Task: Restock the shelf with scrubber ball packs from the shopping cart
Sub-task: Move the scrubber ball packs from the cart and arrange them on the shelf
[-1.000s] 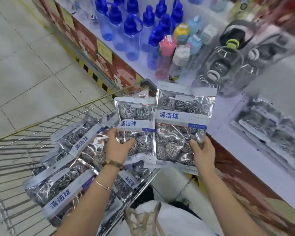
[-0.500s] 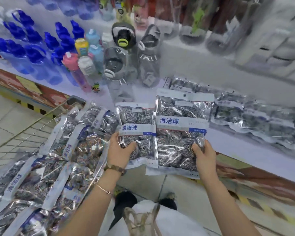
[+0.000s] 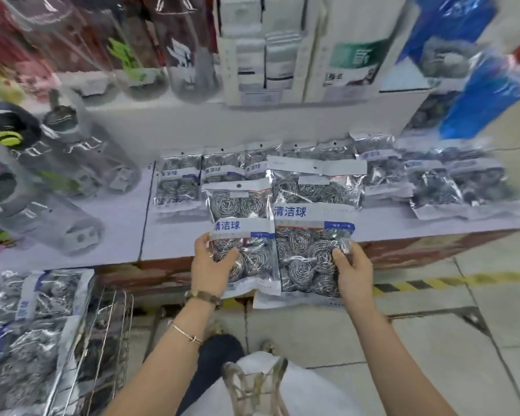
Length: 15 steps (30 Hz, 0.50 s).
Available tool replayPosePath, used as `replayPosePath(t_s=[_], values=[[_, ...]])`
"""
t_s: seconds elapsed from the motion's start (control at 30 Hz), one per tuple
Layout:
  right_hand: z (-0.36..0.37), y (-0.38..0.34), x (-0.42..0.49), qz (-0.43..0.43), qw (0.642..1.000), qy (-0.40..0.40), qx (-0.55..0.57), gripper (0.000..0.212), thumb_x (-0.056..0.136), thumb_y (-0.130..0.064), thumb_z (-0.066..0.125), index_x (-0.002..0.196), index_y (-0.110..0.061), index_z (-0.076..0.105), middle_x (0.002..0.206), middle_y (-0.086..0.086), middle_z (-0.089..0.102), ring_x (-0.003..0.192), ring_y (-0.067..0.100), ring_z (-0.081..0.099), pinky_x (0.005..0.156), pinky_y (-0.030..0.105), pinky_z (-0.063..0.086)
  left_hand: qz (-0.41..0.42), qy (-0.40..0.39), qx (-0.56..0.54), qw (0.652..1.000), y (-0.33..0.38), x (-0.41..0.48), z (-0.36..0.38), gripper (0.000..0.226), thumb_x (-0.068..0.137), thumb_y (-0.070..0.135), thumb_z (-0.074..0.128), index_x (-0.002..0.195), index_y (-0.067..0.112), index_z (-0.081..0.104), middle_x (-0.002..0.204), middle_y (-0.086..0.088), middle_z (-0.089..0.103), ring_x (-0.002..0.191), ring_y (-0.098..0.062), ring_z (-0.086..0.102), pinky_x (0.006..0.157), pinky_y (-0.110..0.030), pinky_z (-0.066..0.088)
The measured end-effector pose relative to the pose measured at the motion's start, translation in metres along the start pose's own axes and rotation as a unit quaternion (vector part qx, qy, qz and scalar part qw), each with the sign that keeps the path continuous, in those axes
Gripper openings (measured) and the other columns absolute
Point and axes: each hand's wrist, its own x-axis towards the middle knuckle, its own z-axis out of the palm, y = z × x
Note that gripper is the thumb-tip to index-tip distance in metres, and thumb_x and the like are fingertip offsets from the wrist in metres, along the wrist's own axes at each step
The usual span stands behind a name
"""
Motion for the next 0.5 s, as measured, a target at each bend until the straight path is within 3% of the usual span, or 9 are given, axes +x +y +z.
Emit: replayPosePath(t_s=[0.17, 0.37, 0.5], values=[[-0.038, 0.011, 0.015, 0.019, 0.997, 0.070, 0.014, 0.015, 0.093, -0.002, 0.050, 0.096, -0.015, 0.058, 0.081, 0.000, 0.057, 0.074, 0.012, 0.048, 0.071, 0.028, 0.038, 0.034, -0.067, 0.022, 0.997, 0.032, 0.011, 0.047, 0.062, 0.082, 0.023, 0.067, 0.134, 0.011, 0.035, 0.133, -0.009, 0.047, 0.114, -0.019, 0.045, 0.086, -0.022, 0.033], [-0.059, 0.014, 0.056, 0.053, 0.989, 0.133, 0.026, 0.020, 0.092, 0.000, 0.051, 0.085, -0.018, 0.057, 0.070, -0.006, 0.053, 0.065, 0.008, 0.045, 0.057, 0.011, 0.037, 0.064, -0.137, 0.032, 0.988, 0.069, 0.047, 0.101, 0.066, 0.083, 0.024, 0.067, 0.137, 0.014, 0.032, 0.139, -0.005, 0.041, 0.125, -0.020, 0.039, 0.091, -0.023, 0.029], [-0.070, 0.013, 0.091, 0.074, 0.983, 0.165, 0.019, 0.015, 0.093, -0.007, 0.051, 0.100, -0.013, 0.063, 0.085, 0.011, 0.062, 0.078, 0.027, 0.055, 0.075, 0.034, 0.045, 0.058, -0.186, 0.042, 0.980, 0.097, 0.081, 0.137, 0.067, 0.081, 0.028, 0.068, 0.136, 0.017, 0.031, 0.140, -0.005, 0.040, 0.125, -0.022, 0.039, 0.097, -0.030, 0.033]])
